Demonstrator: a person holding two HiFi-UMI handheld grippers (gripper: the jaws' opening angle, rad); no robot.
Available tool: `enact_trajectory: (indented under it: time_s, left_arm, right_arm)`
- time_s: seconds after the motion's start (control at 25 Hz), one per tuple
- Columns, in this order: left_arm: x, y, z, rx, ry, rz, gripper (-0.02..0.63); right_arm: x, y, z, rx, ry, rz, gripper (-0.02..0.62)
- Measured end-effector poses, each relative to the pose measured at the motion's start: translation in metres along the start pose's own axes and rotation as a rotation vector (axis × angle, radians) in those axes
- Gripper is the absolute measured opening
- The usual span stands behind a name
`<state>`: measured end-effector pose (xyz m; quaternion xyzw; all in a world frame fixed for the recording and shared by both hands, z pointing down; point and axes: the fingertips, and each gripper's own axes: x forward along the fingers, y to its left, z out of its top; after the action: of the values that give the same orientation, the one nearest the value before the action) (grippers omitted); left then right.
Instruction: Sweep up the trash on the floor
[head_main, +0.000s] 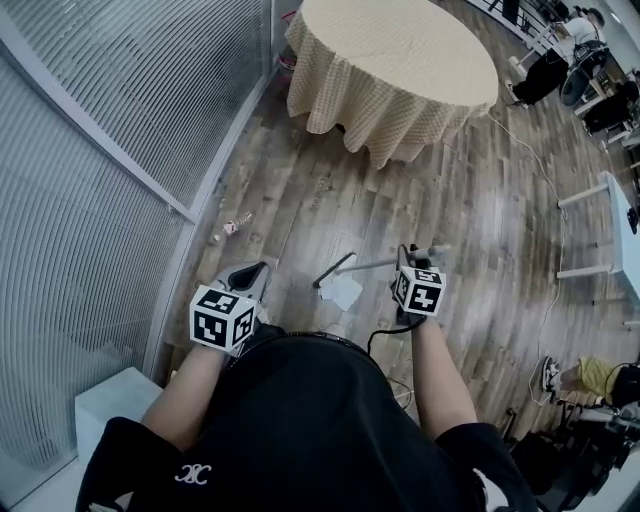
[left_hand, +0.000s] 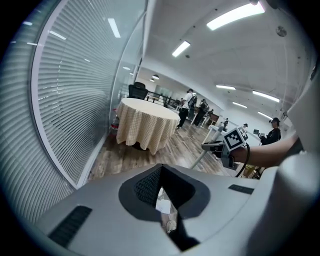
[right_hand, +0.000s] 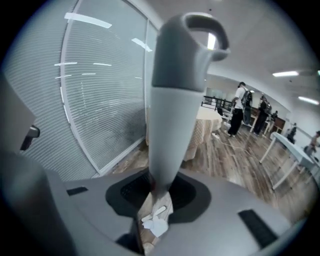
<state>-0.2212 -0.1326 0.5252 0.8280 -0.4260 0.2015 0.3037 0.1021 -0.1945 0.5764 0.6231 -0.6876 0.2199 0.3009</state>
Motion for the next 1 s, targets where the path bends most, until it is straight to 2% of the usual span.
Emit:
enact_trajectory:
  time_s: [0.24, 0.44, 0.72, 0.84, 1.0]
  left_arm:
    - [-0.025, 0.041, -0.003, -0.06, -0.04, 0.06, -0.006]
    - [-0.054, 0.087, -0.012, -0.132, -0.087, 0.129, -0.005]
    - [-0.103, 0.162, -0.045, -0.212, -0.111, 0.216, -0.005]
    - [-0.122, 0.185, -0.053, -0.237, -0.115, 0.259, -0.006]
    - [-0.146, 0.205, -0.065, -0.302, -0.13, 0.303, -0.006]
  right_arm:
    - [0.02, 0.103, 0.061, -0.218, -0.053, 0.151, 0.101]
    - [0.039, 0.184, 0.106, -0.31, -0.088, 0.253, 0.101]
    - [0.063, 0.293, 0.159, -0.239, -0.134, 0.363, 0.101]
    - [0.079, 0.333, 0.188, -0.211, -0.17, 0.381, 0.101]
    - [0.099, 0.37, 0.216, -0.076, -0.193, 0.408, 0.101]
